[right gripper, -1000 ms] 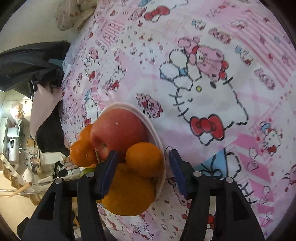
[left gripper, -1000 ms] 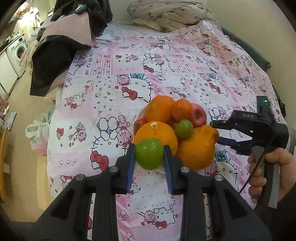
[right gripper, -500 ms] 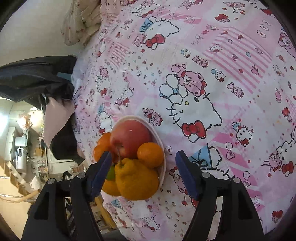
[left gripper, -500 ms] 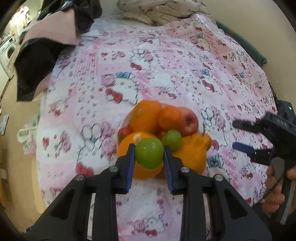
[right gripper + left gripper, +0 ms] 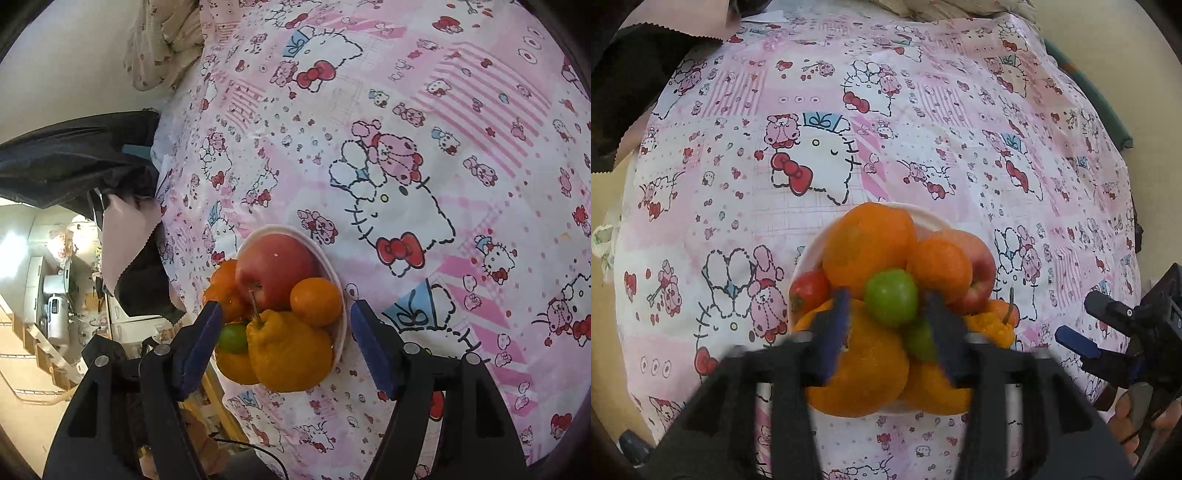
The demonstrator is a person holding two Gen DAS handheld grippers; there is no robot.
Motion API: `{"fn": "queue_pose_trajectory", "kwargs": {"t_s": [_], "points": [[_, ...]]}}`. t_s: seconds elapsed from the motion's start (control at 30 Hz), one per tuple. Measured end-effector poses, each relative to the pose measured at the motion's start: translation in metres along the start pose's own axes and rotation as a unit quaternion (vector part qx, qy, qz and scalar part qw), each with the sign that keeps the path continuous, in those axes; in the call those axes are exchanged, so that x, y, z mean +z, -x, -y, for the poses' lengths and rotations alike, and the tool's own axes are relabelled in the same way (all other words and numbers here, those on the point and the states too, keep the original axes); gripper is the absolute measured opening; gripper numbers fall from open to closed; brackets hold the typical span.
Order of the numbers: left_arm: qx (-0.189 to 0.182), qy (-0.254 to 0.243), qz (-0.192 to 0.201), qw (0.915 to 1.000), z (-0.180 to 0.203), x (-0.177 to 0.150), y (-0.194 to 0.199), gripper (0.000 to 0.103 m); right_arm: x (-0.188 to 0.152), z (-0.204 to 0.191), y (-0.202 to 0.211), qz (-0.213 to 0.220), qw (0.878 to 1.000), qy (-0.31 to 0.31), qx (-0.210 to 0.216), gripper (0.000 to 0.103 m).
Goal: Organize fruits
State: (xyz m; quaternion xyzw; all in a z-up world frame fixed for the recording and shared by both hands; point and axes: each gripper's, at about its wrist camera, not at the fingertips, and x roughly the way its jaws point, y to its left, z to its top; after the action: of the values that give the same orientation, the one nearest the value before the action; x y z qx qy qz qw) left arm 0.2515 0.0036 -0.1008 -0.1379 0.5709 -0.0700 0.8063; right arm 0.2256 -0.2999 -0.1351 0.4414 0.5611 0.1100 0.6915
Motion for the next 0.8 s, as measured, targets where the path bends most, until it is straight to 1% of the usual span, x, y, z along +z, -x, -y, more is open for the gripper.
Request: {"fn": "queue_pose_trajectory", "kwargs": {"t_s": [0.03,0.07,0.2,0.27,0.33,0.4,0.47,0.5,0.57,0.63,0.7,0.8], "points": [[-0.003,0.002,0.002,1.0000,-0.001,0.001,0.001,0.077,-0.001,0.000,-0.001,-0.003,1.000,-0.002,0.002,0.074],[-0.006,0.006,0.006,1.0000,-0.002,0.002,0.002,0.081,-0.002,0.000,-0.003,-0.005,1.000,-0.004,0.002,0.074],[-0.008,0.009,0.003,0.9999,-0.005,0.004,0.002,0.082,-0.005,-0.001,-0.007,-0.010,1.000,0.001,-0.002,0.074],[-0.008,0.013,0.009,0.9999,-0.007,0.003,0.007,0.082,-0.005,-0.002,-0.007,-0.010,1.000,0.004,-0.002,0.074],[-0.006,0.011,0.022,0.9997,-0.008,0.003,0.016,0.082,-0.004,-0.004,-0.006,-0.008,1.000,0.008,-0.003,0.074],[0.006,0.007,0.045,0.9989,-0.009,0.002,0.032,0.082,-0.004,-0.011,-0.004,0.000,1.000,0.025,-0.003,0.074],[0.026,0.001,0.076,0.9967,-0.009,0.000,0.050,0.082,-0.007,-0.030,0.001,0.014,0.997,0.076,-0.011,0.074],[0.044,-0.006,0.097,0.9942,-0.008,-0.004,0.062,0.082,-0.010,-0.039,0.005,0.024,0.994,0.103,-0.020,0.075],[0.066,-0.017,0.129,0.9894,-0.007,-0.011,0.082,0.082,-0.020,-0.060,0.015,0.055,0.985,0.161,-0.040,0.083],[0.081,-0.025,0.158,0.9839,-0.006,-0.022,0.103,0.082,-0.032,-0.077,0.026,0.089,0.972,0.212,-0.055,0.094],[0.088,-0.027,0.175,0.9802,-0.007,-0.031,0.120,0.082,-0.051,-0.093,0.036,0.124,0.954,0.265,-0.067,0.097],[0.106,-0.037,0.206,0.9720,-0.004,-0.052,0.145,0.082,-0.072,-0.108,0.043,0.133,0.939,0.309,-0.071,0.098]]}}
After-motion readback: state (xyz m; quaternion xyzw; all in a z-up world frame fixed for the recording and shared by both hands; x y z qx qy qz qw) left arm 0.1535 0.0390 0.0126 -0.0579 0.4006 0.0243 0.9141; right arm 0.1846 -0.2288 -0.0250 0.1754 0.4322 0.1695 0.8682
